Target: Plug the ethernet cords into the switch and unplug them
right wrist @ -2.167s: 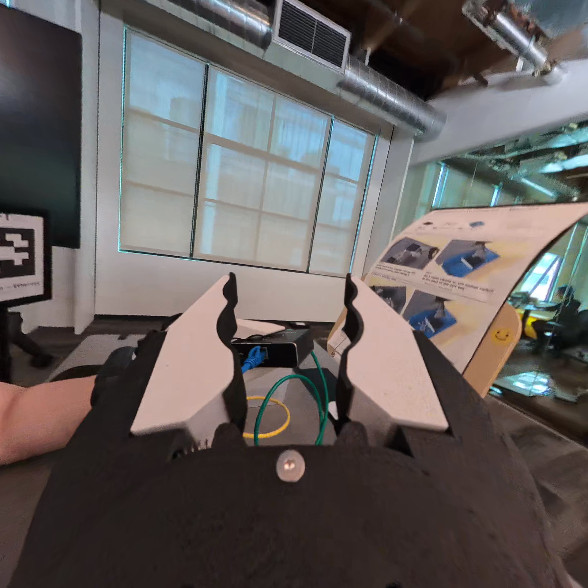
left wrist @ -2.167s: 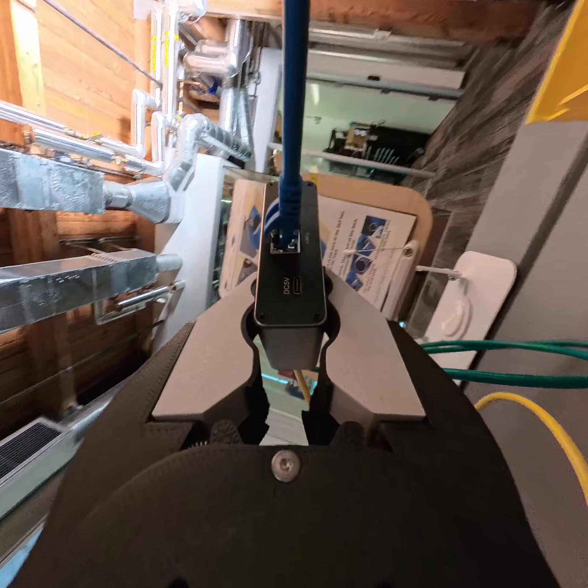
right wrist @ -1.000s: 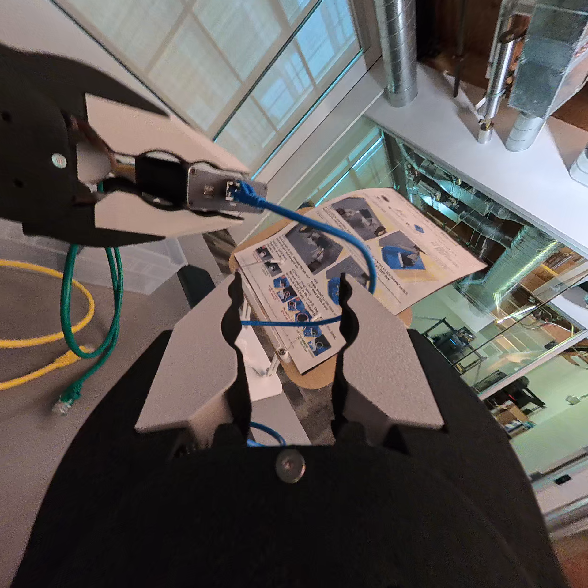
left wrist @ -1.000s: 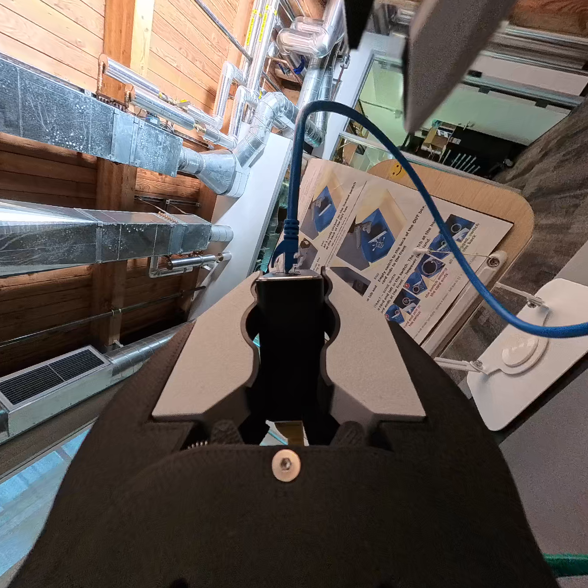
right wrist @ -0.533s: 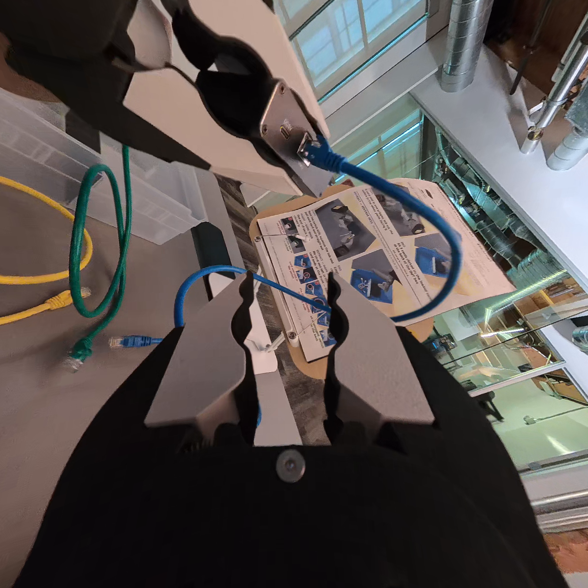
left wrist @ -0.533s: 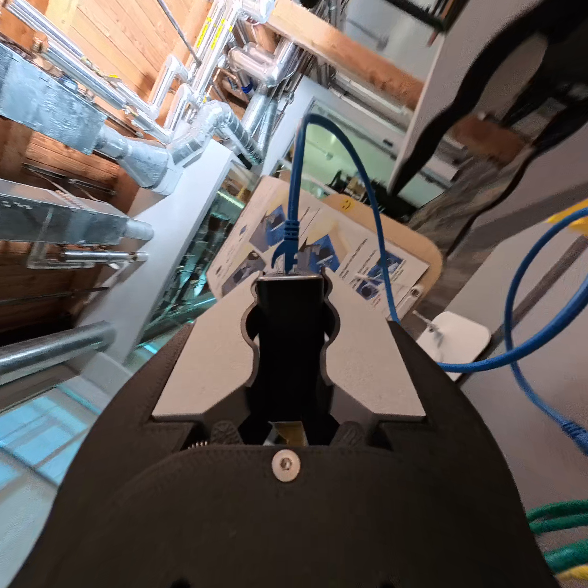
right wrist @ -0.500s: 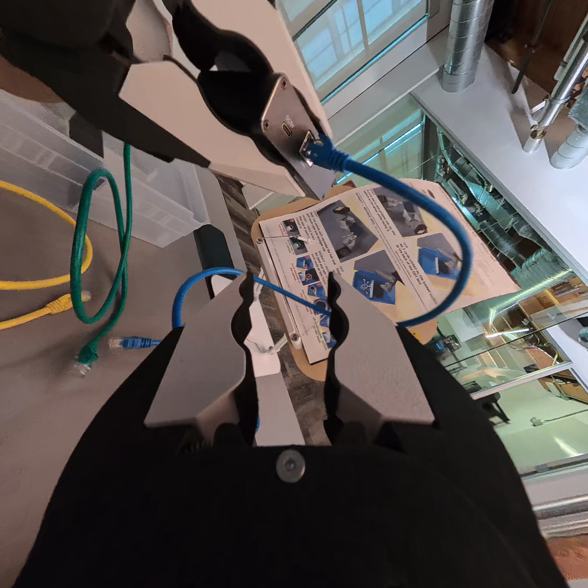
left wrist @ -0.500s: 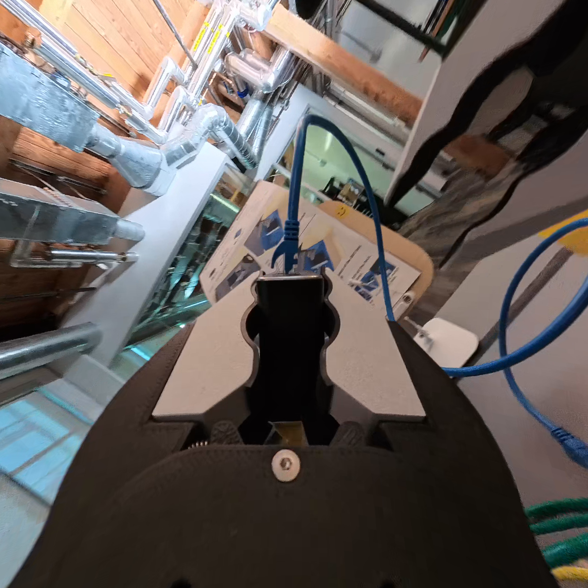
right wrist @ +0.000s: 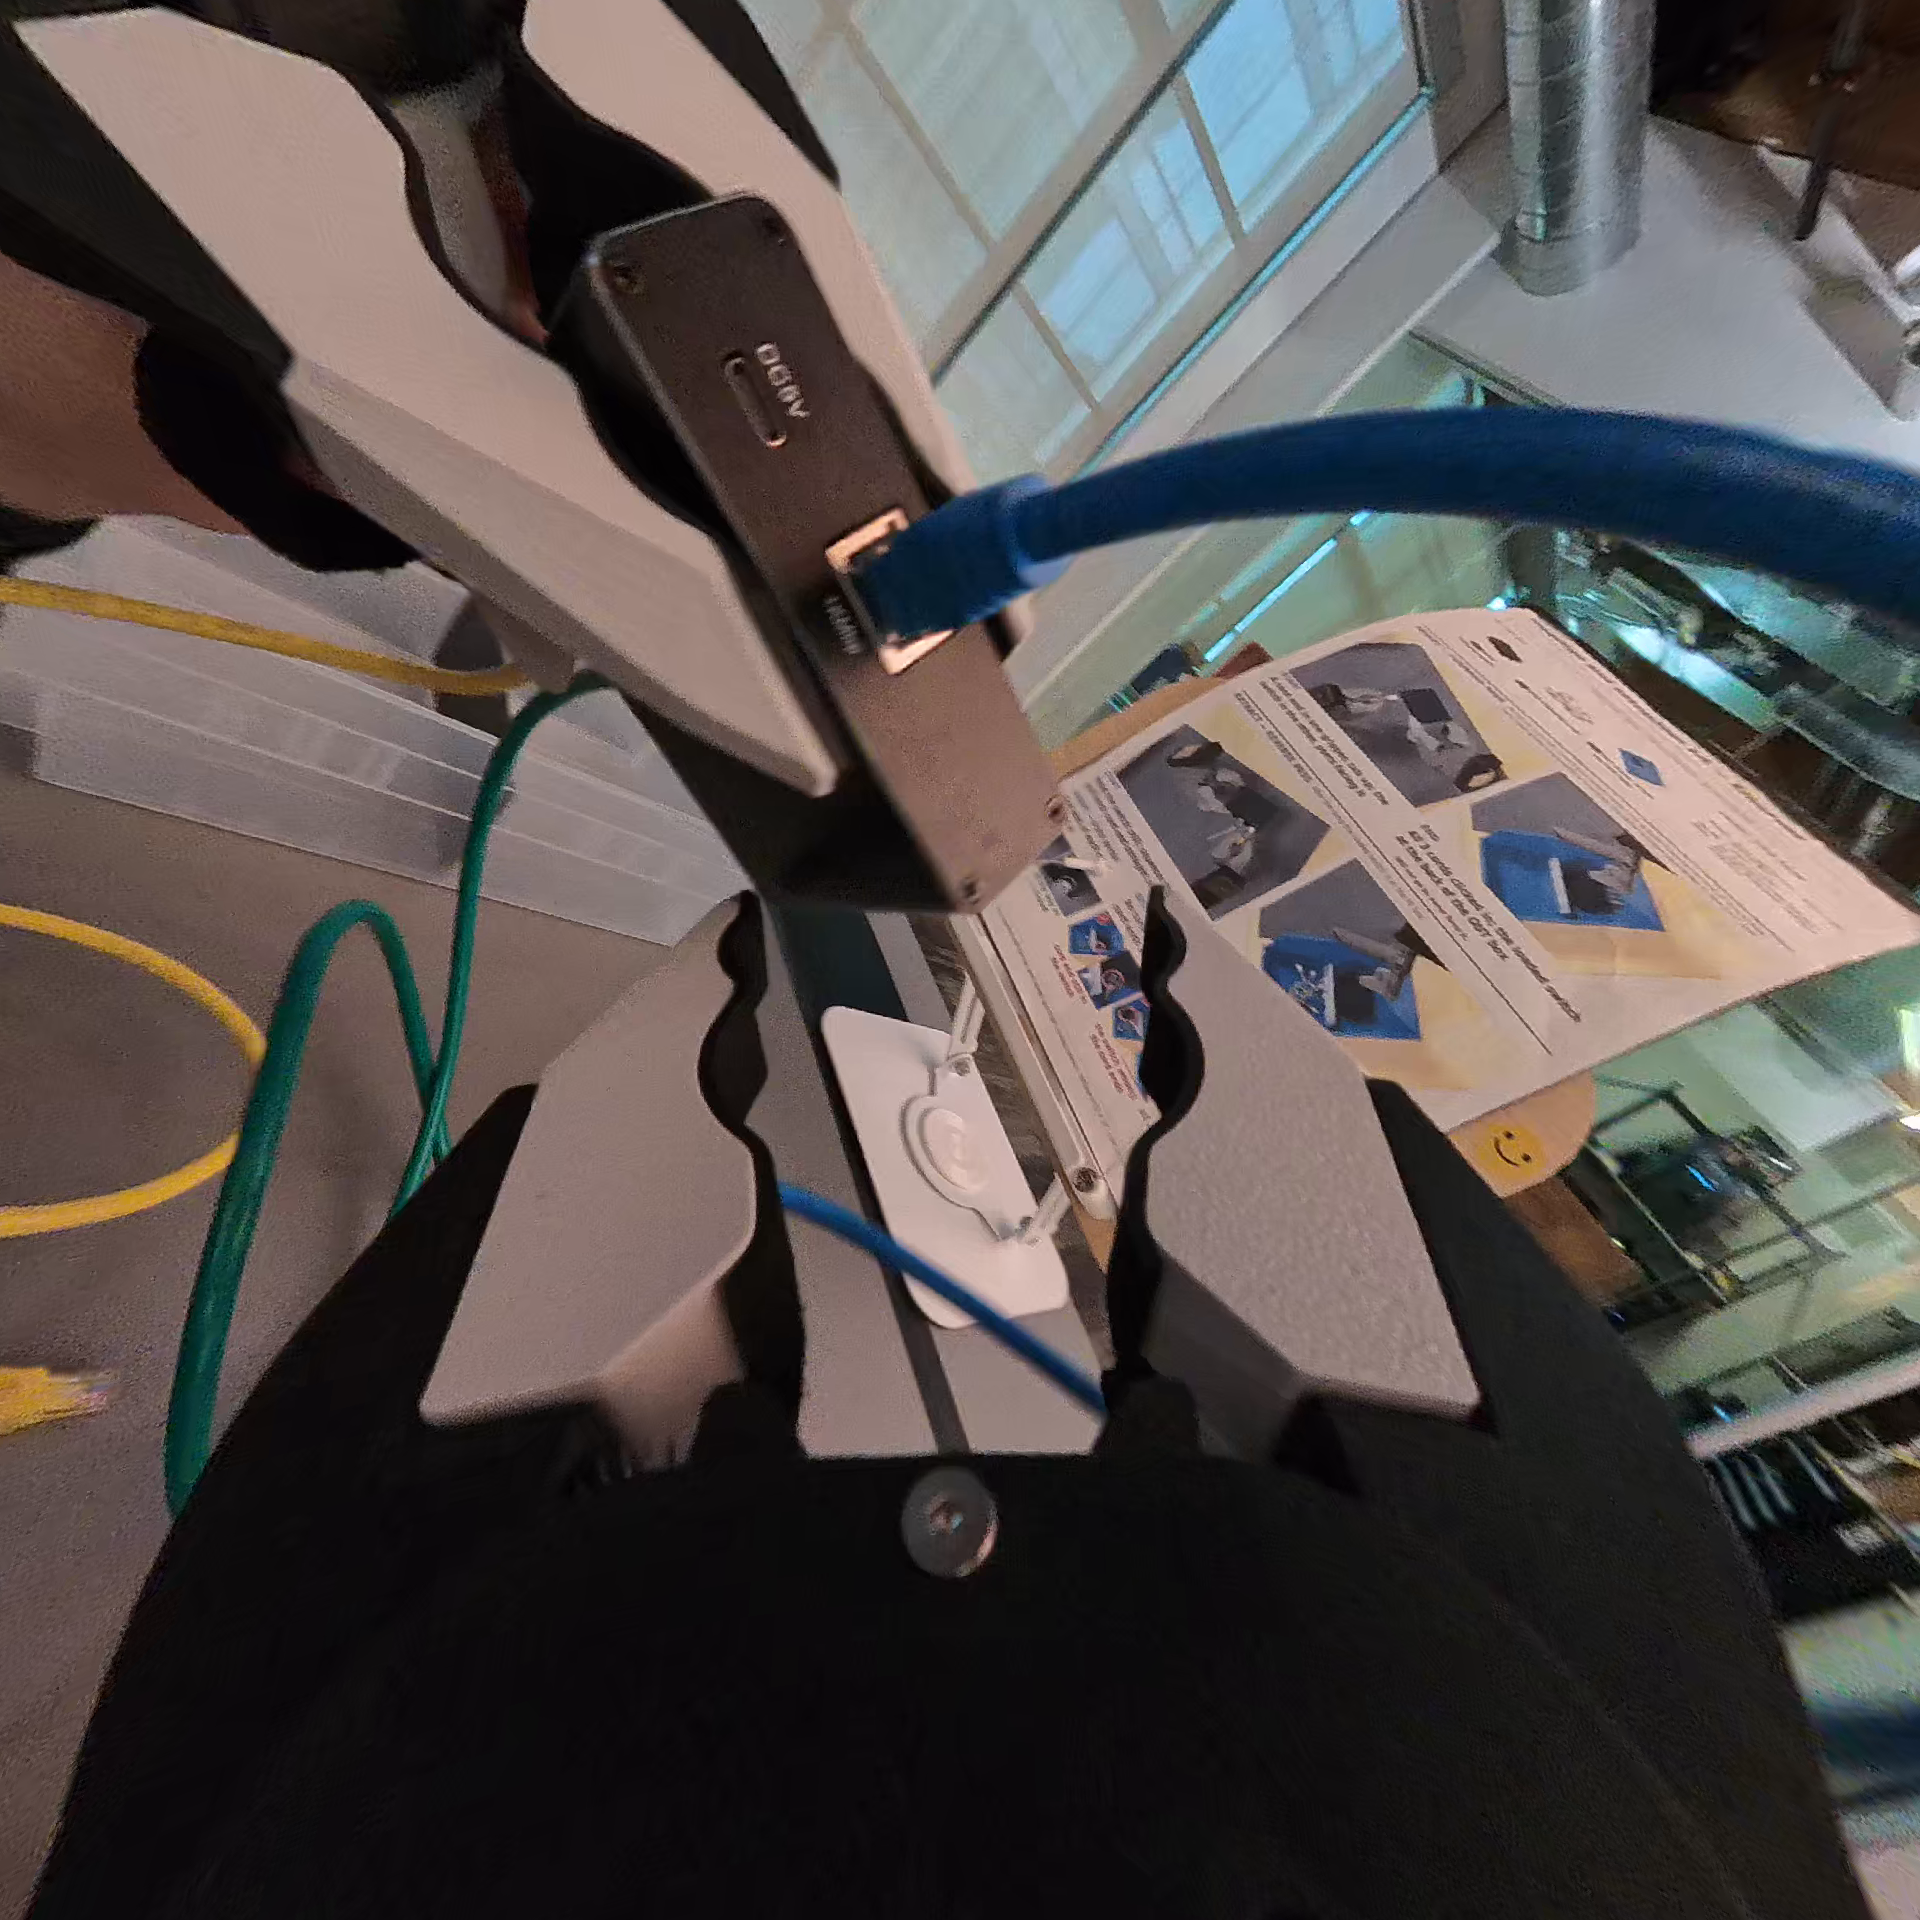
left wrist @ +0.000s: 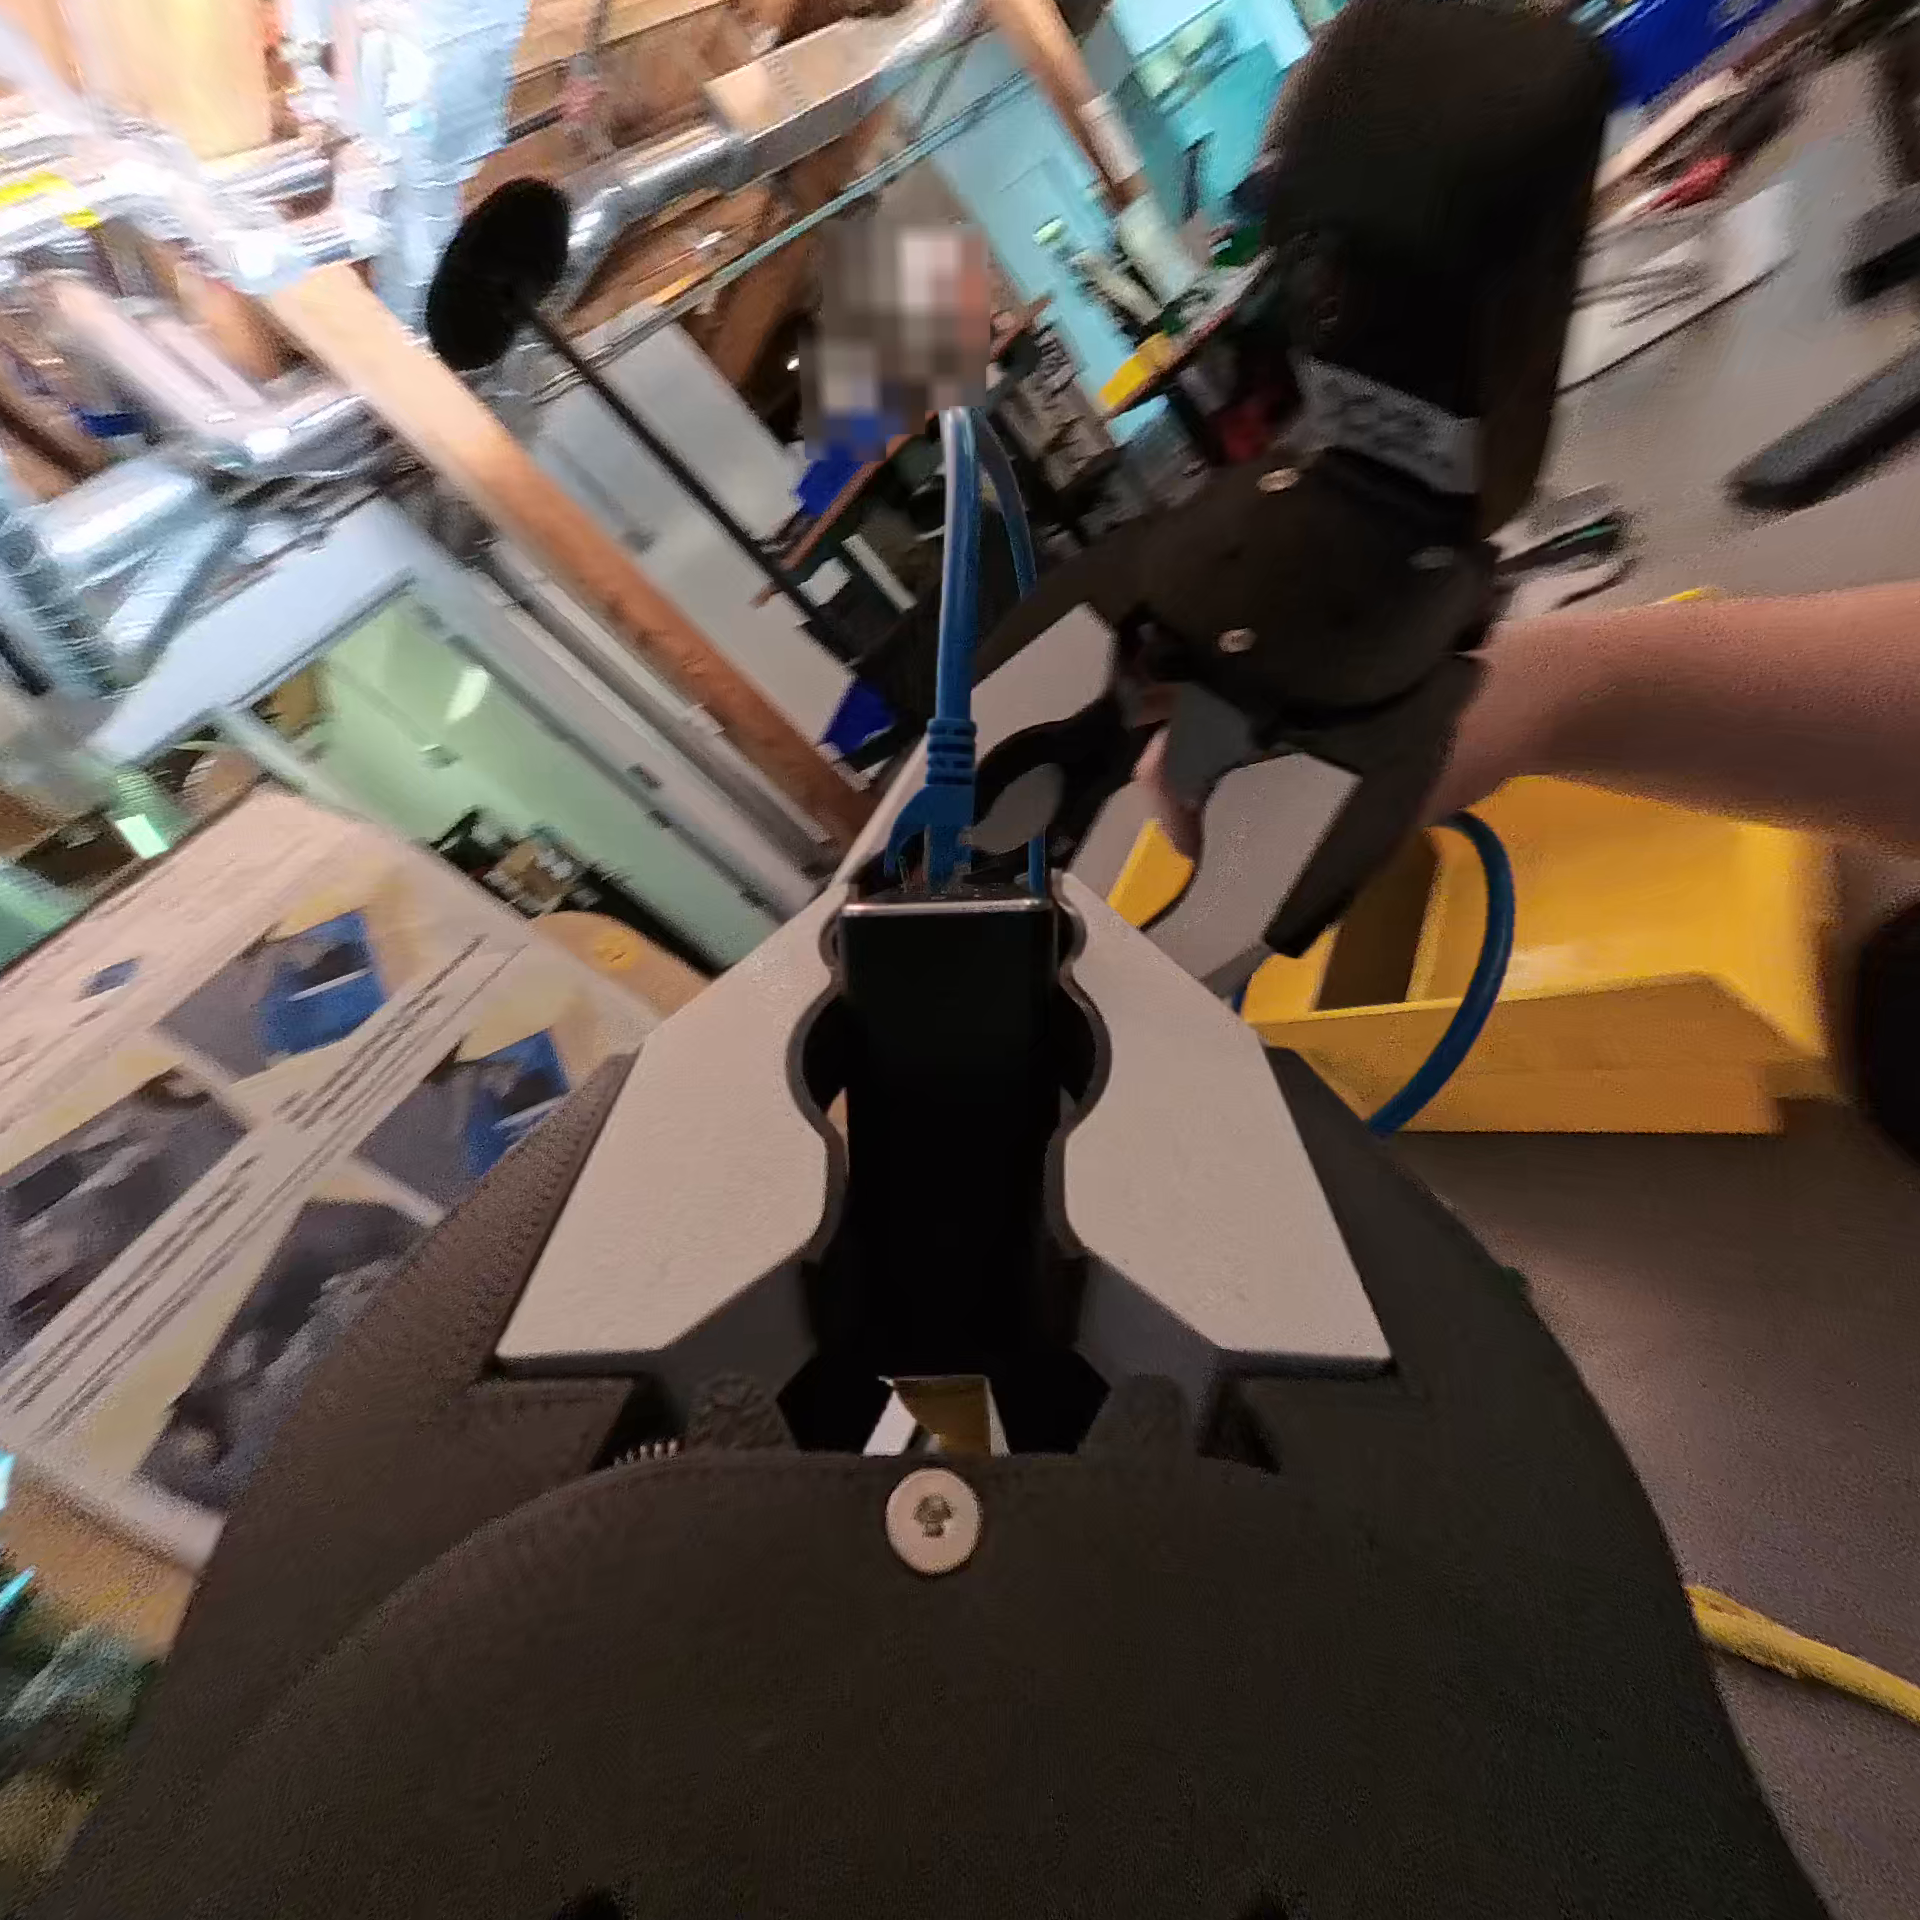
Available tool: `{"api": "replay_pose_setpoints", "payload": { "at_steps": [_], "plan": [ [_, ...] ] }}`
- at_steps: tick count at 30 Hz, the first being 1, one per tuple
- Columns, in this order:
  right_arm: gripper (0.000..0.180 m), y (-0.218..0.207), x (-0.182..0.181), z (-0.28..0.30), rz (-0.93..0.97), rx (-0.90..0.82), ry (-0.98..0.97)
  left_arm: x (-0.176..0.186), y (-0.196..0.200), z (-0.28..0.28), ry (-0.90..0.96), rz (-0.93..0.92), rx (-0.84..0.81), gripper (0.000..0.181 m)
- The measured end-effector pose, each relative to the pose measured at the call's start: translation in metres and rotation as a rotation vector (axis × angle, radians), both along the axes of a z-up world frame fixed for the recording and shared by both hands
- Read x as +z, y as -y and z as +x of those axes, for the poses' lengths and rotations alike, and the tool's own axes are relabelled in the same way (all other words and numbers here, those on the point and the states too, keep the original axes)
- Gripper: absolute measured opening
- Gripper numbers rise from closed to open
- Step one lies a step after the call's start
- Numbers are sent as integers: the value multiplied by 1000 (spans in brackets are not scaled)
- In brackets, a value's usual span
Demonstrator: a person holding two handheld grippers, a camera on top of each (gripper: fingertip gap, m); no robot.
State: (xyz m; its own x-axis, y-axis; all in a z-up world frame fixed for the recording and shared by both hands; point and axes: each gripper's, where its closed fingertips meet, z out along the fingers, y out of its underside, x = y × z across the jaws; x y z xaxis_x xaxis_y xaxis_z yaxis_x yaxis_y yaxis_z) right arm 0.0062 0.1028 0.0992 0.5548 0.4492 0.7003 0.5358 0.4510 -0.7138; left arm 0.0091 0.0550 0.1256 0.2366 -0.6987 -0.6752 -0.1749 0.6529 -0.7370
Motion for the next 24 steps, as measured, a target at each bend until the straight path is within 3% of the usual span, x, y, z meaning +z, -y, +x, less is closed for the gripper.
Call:
{"api": "replay_pose_setpoints", "payload": {
  "at_steps": [6, 8, 16, 24],
  "plan": [
    [59, 48, -17, -24, -193, 361, 15, -11, 42, 4, -84, -92, -274, 33],
    [41, 58, -12, -26, -202, 432, -11, -16, 47, 6, -98, -127, -327, 33],
    [35, 32, -37, -13, -306, 195, 132, -42, 12, 4, -202, -151, -181, 40],
    [33, 21, -58, -6, -324, 112, 241, -68, 2, 7, -309, -163, -144, 36]
  ]
}}
